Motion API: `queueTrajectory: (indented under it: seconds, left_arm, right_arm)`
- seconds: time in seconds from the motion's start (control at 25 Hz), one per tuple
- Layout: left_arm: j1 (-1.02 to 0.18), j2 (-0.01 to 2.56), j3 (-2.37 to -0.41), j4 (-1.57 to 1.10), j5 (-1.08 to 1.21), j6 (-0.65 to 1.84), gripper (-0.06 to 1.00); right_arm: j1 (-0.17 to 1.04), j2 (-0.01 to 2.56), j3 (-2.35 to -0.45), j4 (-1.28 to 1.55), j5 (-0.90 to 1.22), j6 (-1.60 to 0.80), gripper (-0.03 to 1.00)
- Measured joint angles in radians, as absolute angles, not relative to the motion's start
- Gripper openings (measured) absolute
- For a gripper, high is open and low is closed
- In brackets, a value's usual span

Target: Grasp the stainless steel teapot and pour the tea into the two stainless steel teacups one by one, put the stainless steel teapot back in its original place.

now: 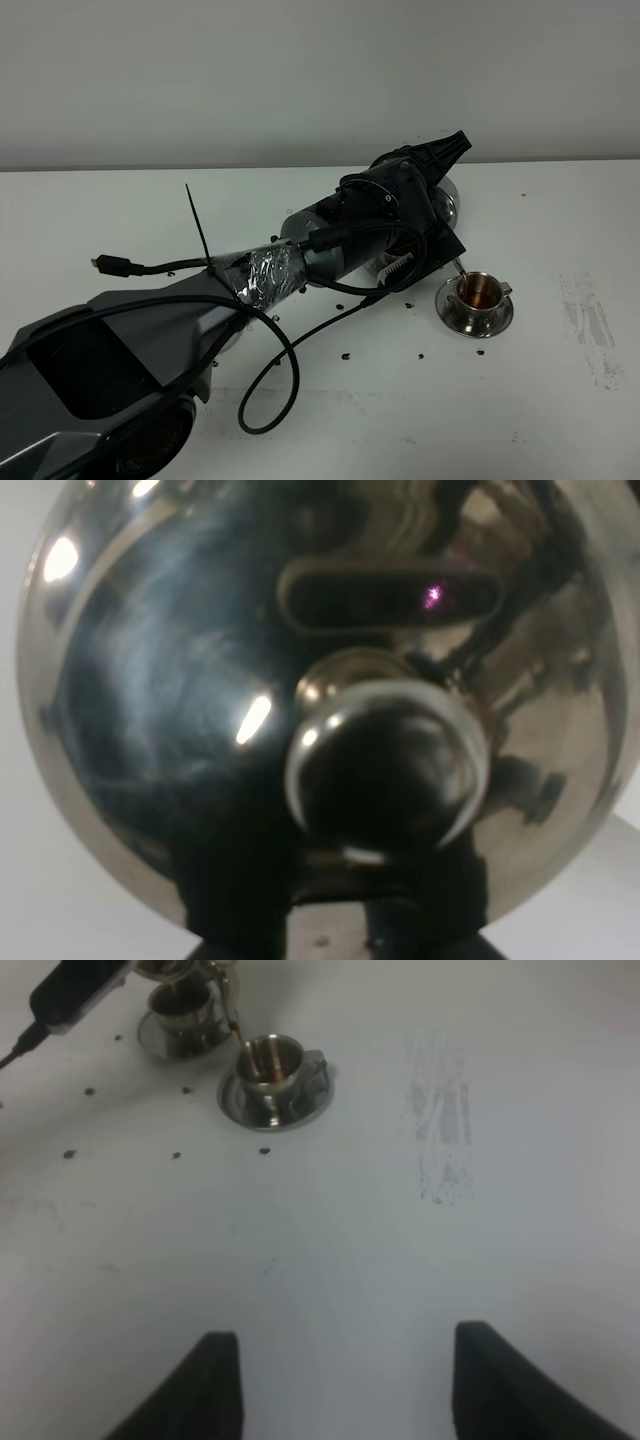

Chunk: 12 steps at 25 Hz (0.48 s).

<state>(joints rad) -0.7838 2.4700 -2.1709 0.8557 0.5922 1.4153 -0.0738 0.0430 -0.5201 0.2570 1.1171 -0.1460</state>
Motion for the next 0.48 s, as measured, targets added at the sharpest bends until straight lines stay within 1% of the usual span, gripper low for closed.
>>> queueTrajectory:
  seconds: [0.48]
  left_arm:
    - [-0.784,2.470,-2.171,0.866,0.576,1.415,0.17]
  right_arm:
    - [-0.074,0.043,-0.520,0.257,1.117,-0.146,0.47]
